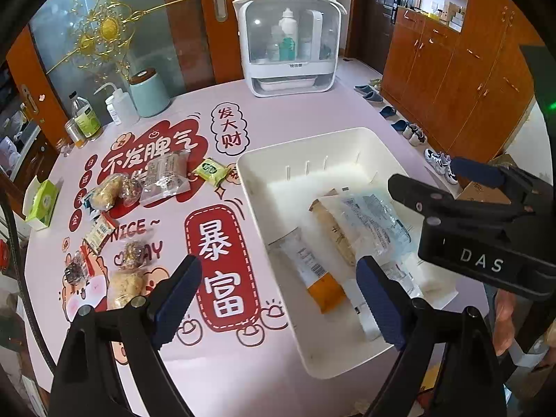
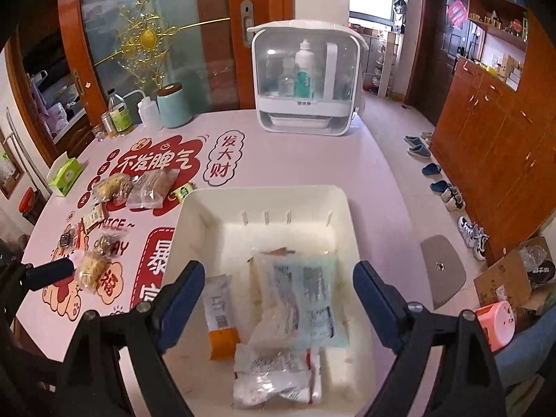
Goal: Organize snacks
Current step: 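Withdraw both tools from the tray back over the remaining snacks, then grasp the cream snack packet with the left tool while the right tool grasps the nut bag, then carry the cream packet and nut bag toward the white tray, then lower both snacks into the white tray and open both tools, then withdraw both tools from the tray back over the remaining snacks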
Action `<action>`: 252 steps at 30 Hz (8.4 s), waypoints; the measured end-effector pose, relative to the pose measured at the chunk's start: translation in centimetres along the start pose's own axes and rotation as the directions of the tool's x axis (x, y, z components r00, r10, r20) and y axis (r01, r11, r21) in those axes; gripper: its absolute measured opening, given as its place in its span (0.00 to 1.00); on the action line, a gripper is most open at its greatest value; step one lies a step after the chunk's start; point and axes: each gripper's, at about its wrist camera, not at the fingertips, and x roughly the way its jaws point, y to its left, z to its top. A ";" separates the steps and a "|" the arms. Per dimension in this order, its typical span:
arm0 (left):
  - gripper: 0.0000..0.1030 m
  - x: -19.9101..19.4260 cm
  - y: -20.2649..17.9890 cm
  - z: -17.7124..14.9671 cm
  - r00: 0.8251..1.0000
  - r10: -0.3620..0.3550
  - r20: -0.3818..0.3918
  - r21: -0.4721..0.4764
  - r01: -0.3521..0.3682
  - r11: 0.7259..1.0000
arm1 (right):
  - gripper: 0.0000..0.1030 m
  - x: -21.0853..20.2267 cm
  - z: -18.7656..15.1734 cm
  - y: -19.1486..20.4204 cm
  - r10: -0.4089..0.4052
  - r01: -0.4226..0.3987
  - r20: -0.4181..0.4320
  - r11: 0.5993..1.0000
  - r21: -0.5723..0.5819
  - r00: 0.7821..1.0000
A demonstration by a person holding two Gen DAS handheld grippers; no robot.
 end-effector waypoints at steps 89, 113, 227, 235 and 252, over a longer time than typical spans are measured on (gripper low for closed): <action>0.64 24.4 38.5 0.5 0.954 -0.012 -0.300 0.009 0.015 1.000 | 0.40 23.5 -0.2 27.8 0.210 -0.178 -0.354 0.977 0.120 0.912; 0.45 6.1 32.5 -4.4 0.985 -0.129 -0.115 -0.088 0.119 0.989 | 0.40 11.2 -1.1 29.6 0.180 -0.171 -0.240 0.983 0.062 0.954; 0.92 -4.2 24.1 -7.5 0.980 0.196 0.026 -0.212 -0.187 0.959 | 0.55 0.8 -2.7 15.7 0.077 -0.066 -0.187 0.996 0.066 0.979; 0.92 -4.4 36.9 -9.3 0.979 0.203 0.019 -0.265 -0.190 0.945 | 0.55 1.0 -1.1 25.4 0.065 -0.064 -0.173 0.998 0.016 0.983; 0.92 4.0 47.4 -8.1 0.985 0.139 -0.107 -0.185 -0.157 0.970 | 0.58 12.1 -0.9 34.5 0.134 -0.118 -0.352 0.991 0.067 0.926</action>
